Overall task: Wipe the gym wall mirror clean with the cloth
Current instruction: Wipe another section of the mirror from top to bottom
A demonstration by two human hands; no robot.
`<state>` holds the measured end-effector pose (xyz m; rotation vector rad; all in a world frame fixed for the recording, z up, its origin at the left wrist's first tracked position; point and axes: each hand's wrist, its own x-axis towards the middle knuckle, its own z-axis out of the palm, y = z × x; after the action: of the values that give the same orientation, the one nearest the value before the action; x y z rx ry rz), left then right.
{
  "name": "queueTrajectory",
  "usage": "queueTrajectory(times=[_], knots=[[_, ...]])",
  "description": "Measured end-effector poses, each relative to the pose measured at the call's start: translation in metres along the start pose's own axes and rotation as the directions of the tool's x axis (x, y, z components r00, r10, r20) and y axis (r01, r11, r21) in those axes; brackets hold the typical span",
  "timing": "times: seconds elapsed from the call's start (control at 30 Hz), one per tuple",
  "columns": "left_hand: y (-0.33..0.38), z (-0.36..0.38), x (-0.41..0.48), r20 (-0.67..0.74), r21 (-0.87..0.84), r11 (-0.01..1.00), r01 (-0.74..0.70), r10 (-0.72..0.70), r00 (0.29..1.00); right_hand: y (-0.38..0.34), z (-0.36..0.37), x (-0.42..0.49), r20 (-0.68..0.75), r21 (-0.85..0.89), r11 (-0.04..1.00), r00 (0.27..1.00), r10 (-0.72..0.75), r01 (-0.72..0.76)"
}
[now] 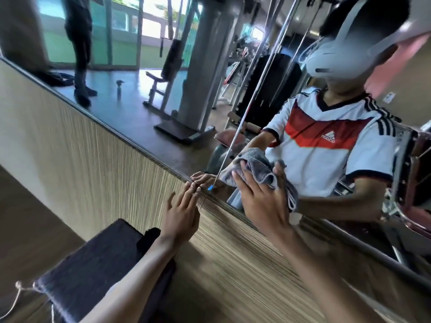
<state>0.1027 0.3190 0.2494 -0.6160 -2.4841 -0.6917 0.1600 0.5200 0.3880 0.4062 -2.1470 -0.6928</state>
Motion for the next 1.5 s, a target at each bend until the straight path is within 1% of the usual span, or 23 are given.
queueTrajectory(times=[0.03,0.1,0.17,0.2,0.23,0.33,0.47,0.57,0.67,0.8,0.87,1.0,1.1,1.17,1.27,1.37,1.5], knots=[[-0.002,-0.003,0.001,0.007,0.003,1.000,-0.014,0.014,1.000,-0.016,0.007,0.010,-0.014,0.000,1.000,1.000,0.014,-0.014],[-0.006,-0.006,0.001,0.032,0.009,0.999,-0.048,0.048,0.998,-0.045,0.024,0.010,0.034,-0.003,1.000,0.999,-0.005,0.005],[-0.011,-0.008,0.003,0.044,0.010,0.997,-0.078,0.077,0.996,-0.065,0.037,-0.007,0.166,0.020,0.997,0.983,-0.078,0.076],[-0.013,-0.008,0.003,0.051,0.005,0.996,-0.088,0.088,0.995,-0.067,0.038,-0.019,0.233,0.054,0.995,0.968,-0.089,0.079],[-0.014,-0.008,0.003,0.066,-0.004,0.996,-0.094,0.094,0.993,-0.063,0.037,-0.032,0.263,0.074,0.995,0.961,-0.081,0.064],[-0.015,-0.010,0.004,0.069,-0.016,0.993,-0.118,0.119,0.991,-0.033,0.028,-0.078,0.228,0.005,0.998,0.971,-0.066,0.066],[-0.012,-0.012,0.007,0.072,-0.093,0.989,-0.111,0.118,0.990,0.002,0.004,-0.129,0.185,-0.065,0.997,0.982,-0.025,0.037],[-0.011,-0.014,0.007,0.132,-0.129,0.986,-0.104,0.121,0.984,-0.007,-0.006,-0.119,0.148,-0.053,0.999,0.989,0.009,-0.001],[-0.015,-0.018,0.008,0.166,-0.126,0.984,-0.123,0.143,0.976,-0.033,0.001,-0.084,0.143,-0.065,0.998,0.990,-0.001,0.010],[-0.019,-0.022,0.008,0.200,-0.052,0.984,-0.170,0.177,0.964,-0.065,0.022,-0.036,0.167,-0.042,0.999,0.986,-0.006,0.013],[-0.020,-0.022,0.008,0.206,-0.014,0.986,-0.168,0.168,0.964,-0.070,0.026,-0.030,0.177,-0.024,1.000,0.984,-0.007,0.012],[-0.011,-0.018,0.004,0.183,0.002,0.995,-0.095,0.093,0.979,-0.044,0.014,-0.063,0.178,-0.010,0.999,0.983,-0.051,0.054],[0.002,-0.013,0.001,0.149,-0.044,0.999,-0.003,0.010,0.989,-0.005,-0.006,-0.120,0.211,-0.013,0.998,0.976,-0.050,0.054],[0.017,-0.008,0.000,0.118,-0.127,0.986,0.112,-0.097,0.988,0.029,-0.023,-0.170,0.235,-0.034,0.998,0.971,-0.041,0.051],[0.050,0.000,-0.003,0.152,-0.208,0.940,0.272,-0.244,0.958,0.071,-0.046,-0.231,0.234,-0.075,0.995,0.971,-0.048,0.067],[0.090,0.005,-0.008,0.188,-0.235,0.900,0.366,-0.328,0.926,0.081,-0.055,-0.240,0.214,-0.053,0.995,0.974,-0.071,0.084],[0.126,0.009,-0.010,0.221,-0.234,0.860,0.453,-0.407,0.887,0.049,-0.032,-0.197,0.175,-0.087,0.990,0.980,-0.094,0.110]])
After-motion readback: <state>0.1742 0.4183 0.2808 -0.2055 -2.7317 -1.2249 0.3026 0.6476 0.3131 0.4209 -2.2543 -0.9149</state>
